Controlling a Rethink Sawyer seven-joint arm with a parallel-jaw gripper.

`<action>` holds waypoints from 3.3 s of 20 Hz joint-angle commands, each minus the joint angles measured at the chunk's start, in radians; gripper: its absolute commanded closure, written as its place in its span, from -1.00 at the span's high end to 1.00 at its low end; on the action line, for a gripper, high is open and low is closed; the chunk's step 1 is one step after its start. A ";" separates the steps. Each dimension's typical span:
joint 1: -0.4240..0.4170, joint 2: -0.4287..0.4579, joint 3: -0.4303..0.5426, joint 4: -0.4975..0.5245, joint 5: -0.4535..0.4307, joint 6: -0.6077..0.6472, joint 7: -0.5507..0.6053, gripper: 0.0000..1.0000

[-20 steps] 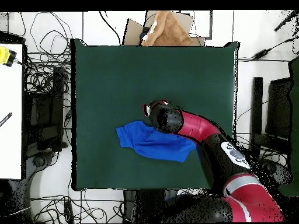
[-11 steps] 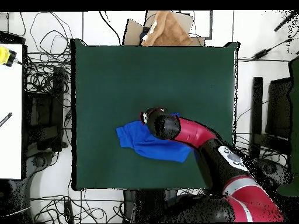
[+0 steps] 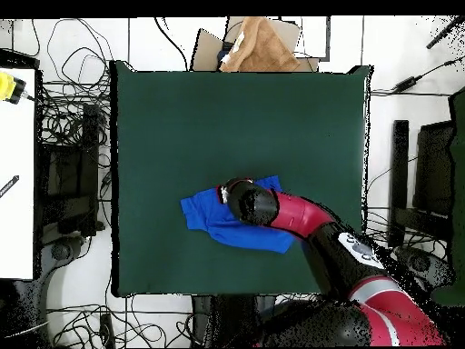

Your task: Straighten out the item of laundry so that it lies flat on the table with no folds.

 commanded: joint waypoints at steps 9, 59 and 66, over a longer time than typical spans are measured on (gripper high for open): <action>-0.035 0.080 0.028 -0.014 -0.119 -0.002 0.081 1.00; 0.126 0.019 -0.027 -0.048 -0.056 0.013 0.219 -1.00; 0.214 -0.024 -0.048 -0.133 0.026 0.136 0.218 -1.00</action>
